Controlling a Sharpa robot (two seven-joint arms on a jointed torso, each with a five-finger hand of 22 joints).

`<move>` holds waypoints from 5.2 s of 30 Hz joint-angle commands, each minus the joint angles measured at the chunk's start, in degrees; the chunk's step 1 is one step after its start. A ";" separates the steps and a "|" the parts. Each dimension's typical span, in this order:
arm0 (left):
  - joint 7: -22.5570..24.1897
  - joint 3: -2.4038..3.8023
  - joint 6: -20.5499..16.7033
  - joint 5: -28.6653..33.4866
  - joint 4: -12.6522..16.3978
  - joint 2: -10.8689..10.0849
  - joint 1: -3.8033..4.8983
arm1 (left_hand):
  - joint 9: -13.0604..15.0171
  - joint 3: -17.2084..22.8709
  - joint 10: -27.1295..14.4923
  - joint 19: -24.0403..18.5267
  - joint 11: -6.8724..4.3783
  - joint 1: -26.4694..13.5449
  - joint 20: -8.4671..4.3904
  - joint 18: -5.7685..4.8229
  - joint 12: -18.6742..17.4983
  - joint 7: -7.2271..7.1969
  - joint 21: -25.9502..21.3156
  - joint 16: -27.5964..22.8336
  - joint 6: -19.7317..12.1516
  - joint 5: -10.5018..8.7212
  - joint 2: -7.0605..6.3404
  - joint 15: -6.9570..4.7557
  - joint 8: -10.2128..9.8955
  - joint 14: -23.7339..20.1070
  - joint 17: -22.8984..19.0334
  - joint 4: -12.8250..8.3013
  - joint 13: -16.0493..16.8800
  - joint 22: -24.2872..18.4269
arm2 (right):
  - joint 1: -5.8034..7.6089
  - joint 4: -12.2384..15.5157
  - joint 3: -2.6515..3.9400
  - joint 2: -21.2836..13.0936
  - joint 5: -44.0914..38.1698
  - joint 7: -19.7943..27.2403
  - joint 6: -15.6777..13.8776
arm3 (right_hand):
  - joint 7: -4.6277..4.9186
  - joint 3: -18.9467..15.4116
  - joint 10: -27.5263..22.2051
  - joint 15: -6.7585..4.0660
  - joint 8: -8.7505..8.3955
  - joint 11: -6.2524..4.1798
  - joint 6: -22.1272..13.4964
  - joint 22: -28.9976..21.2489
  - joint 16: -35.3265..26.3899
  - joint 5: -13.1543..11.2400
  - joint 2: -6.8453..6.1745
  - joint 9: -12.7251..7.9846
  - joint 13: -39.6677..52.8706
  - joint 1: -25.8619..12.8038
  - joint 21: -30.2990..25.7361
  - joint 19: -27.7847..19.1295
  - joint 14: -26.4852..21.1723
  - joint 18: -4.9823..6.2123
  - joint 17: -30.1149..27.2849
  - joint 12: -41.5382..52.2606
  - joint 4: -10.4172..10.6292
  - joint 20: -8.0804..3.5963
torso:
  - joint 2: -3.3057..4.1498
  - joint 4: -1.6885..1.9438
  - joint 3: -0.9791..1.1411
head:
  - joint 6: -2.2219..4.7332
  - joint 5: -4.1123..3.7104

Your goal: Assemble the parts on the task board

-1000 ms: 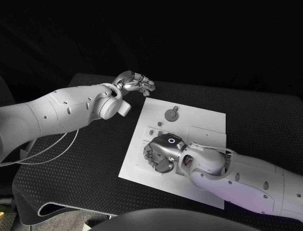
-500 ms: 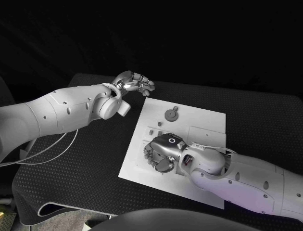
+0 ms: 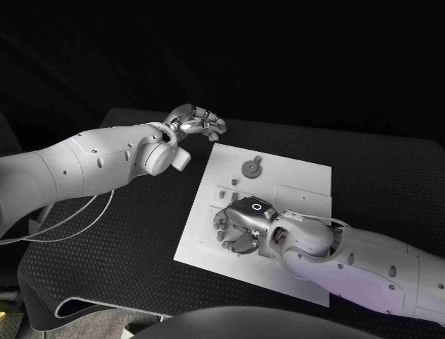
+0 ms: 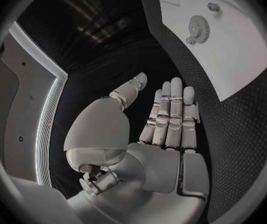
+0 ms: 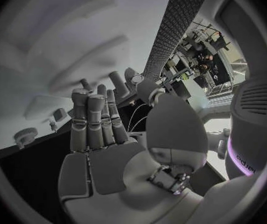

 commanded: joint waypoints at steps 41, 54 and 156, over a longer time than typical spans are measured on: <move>1.26 -0.19 1.52 2.22 -3.43 1.04 -1.48 | -0.08 -0.18 -0.26 0.32 -0.14 -0.49 -0.12 1.04 -0.11 -0.09 -0.56 -0.53 -0.53 -0.37 0.27 -0.04 0.07 0.47 0.28 0.41 -0.12 0.17 | 10.85 8.40 2.65 -23.70 49.26 -17.94 17.85 | -2.16 -2.69 1.00 -4.12 1.11 -4.77 0.96 1.42 5.65 0.32 3.02 1.63 30.87 -7.00 3.38 3.35 2.63 2.77 2.84 38.28 7.78 -1.86 | -2.03 -2.26 0.45 | 1.97 -3.22; 2.39 -0.19 1.49 3.64 -2.97 0.42 -2.20 | -0.10 -0.43 -0.24 0.21 -0.15 -0.93 -0.06 0.99 -0.08 -0.08 -0.75 -0.80 -0.60 -0.41 0.34 0.04 0.06 0.37 0.46 0.59 -0.13 0.25 | 10.87 10.28 1.06 -27.58 52.95 -28.48 25.79 | -3.43 -0.35 3.42 -5.35 2.17 -6.07 2.78 1.10 9.44 -0.38 4.41 3.54 40.69 -17.29 7.33 5.07 5.02 2.77 7.70 46.21 13.28 -3.26 | -2.68 -2.62 0.56 | 1.56 -5.11; 1.57 -0.24 2.52 3.67 -1.21 -0.30 -2.36 | -0.15 -1.31 -0.36 0.25 -0.11 -1.83 -0.01 1.07 -0.10 -0.09 -1.20 -1.64 -0.65 -0.53 0.64 0.09 0.17 0.45 1.27 0.54 -0.26 0.73 | 9.14 12.53 -3.00 -21.79 56.09 -26.02 15.99 | -4.44 0.60 5.02 -6.10 2.48 -7.00 6.31 0.74 7.18 -0.40 7.87 5.37 47.32 -20.31 8.99 4.10 6.06 2.77 11.16 43.18 5.77 -2.58 | -2.67 -2.72 0.27 | 1.35 -5.24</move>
